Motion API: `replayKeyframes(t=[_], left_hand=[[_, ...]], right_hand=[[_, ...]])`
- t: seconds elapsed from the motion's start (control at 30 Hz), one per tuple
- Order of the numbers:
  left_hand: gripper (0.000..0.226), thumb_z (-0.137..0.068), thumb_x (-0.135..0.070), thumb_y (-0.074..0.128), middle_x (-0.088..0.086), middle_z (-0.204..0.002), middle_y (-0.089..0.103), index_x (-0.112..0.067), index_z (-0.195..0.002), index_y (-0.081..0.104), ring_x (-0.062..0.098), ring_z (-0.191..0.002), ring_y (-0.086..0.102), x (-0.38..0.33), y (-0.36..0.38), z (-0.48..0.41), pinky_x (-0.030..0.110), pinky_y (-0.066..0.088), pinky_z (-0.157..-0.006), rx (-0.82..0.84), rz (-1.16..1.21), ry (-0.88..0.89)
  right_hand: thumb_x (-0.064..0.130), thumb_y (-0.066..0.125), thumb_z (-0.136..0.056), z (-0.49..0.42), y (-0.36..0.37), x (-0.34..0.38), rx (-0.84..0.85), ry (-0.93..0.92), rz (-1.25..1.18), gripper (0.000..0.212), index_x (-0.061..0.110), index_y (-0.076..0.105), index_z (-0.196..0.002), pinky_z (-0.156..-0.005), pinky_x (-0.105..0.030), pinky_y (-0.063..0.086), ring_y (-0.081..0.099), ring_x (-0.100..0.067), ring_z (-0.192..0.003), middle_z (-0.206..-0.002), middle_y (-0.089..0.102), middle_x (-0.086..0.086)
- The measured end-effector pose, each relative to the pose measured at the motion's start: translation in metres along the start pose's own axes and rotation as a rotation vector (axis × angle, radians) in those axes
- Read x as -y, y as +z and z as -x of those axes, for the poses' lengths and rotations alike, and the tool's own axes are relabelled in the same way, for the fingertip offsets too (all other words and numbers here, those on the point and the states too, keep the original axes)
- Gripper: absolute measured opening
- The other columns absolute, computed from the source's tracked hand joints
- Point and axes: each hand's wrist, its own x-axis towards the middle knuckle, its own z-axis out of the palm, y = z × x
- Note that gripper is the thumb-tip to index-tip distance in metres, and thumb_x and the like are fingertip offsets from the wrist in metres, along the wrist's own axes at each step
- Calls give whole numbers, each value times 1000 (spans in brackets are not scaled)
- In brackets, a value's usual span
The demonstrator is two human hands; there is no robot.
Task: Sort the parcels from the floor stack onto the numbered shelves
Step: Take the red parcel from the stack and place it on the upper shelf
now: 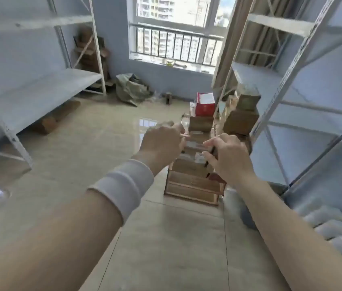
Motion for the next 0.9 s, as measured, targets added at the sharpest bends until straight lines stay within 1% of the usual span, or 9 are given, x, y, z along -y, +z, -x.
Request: replayKeyframes(t=[0.03, 0.07, 0.17, 0.27, 0.37, 0.5, 0.6, 0.73, 0.9], left_hand=[[33, -96, -31, 43, 3, -128, 53, -20, -125, 54, 25, -116, 52, 15, 7, -1, 34, 39, -92, 63, -28, -26], [33, -96, -31, 43, 4, -128, 53, -19, -125, 53, 25, -116, 51, 34, 18, -6, 34, 39, -92, 80, -36, -47], [34, -96, -30, 41, 5, -127, 54, -18, -126, 52, 27, -114, 51, 98, 51, -16, 34, 38, -91, 200, -91, -94], [32, -96, -28, 41, 6, -126, 55, -18, -125, 52, 27, -114, 51, 158, 83, -21, 33, 39, -89, 319, -90, -167], [33, -96, -28, 41, 6, -127, 55, -19, -125, 53, 28, -115, 51, 208, 117, -28, 32, 39, -91, 457, -86, -223], [32, -97, -28, 40, 5, -128, 54, -19, -124, 53, 26, -118, 49, 254, 160, -30, 31, 38, -93, 592, -66, -276], [31, -96, -28, 40, 5, -127, 55, -19, -122, 54, 27, -117, 50, 281, 193, -42, 32, 38, -93, 694, -54, -325], [32, -96, -29, 39, 5, -126, 56, -18, -123, 53, 26, -117, 50, 303, 225, -84, 33, 38, -93, 745, -27, -354], [32, -97, -28, 38, 5, -126, 56, -18, -123, 53, 26, -117, 50, 321, 243, -160, 33, 39, -94, 738, -32, -370]], right_hand=[[33, 55, -92, -7, 20, 5, 63, 12, 21, 30, 20, 62, -118, -97, -38, 37, 48, -23, -117, -122, 58, -1], [34, 53, -92, -16, 40, 11, 104, 22, 52, 31, 21, 61, -120, -96, -38, 37, 48, -23, -117, -124, 58, -1], [37, 52, -93, -35, 104, 33, 270, 92, 48, 32, 23, 59, -120, -96, -37, 35, 45, -23, -120, -126, 55, 0], [37, 51, -93, -53, 159, 60, 402, 141, 38, 32, 24, 58, -120, -96, -37, 35, 44, -23, -120, -126, 54, 0], [35, 50, -93, -68, 210, 77, 529, 156, 47, 34, 23, 56, -124, -98, -37, 33, 42, -23, -123, -129, 52, 0], [36, 45, -95, -82, 255, 87, 676, 155, 55, 35, 23, 52, -127, -99, -34, 31, 39, -22, -126, -133, 48, 0], [37, 44, -95, -93, 285, 89, 792, 156, 66, 35, 23, 51, -127, -98, -34, 31, 39, -21, -126, -132, 49, 1], [36, 42, -97, -127, 322, 77, 898, 169, 68, 35, 22, 49, -128, -98, -34, 31, 39, -22, -125, -132, 48, 0], [35, 42, -97, -208, 356, 60, 887, 178, 17, 35, 22, 49, -128, -99, -35, 32, 40, -22, -125, -132, 49, 0]])
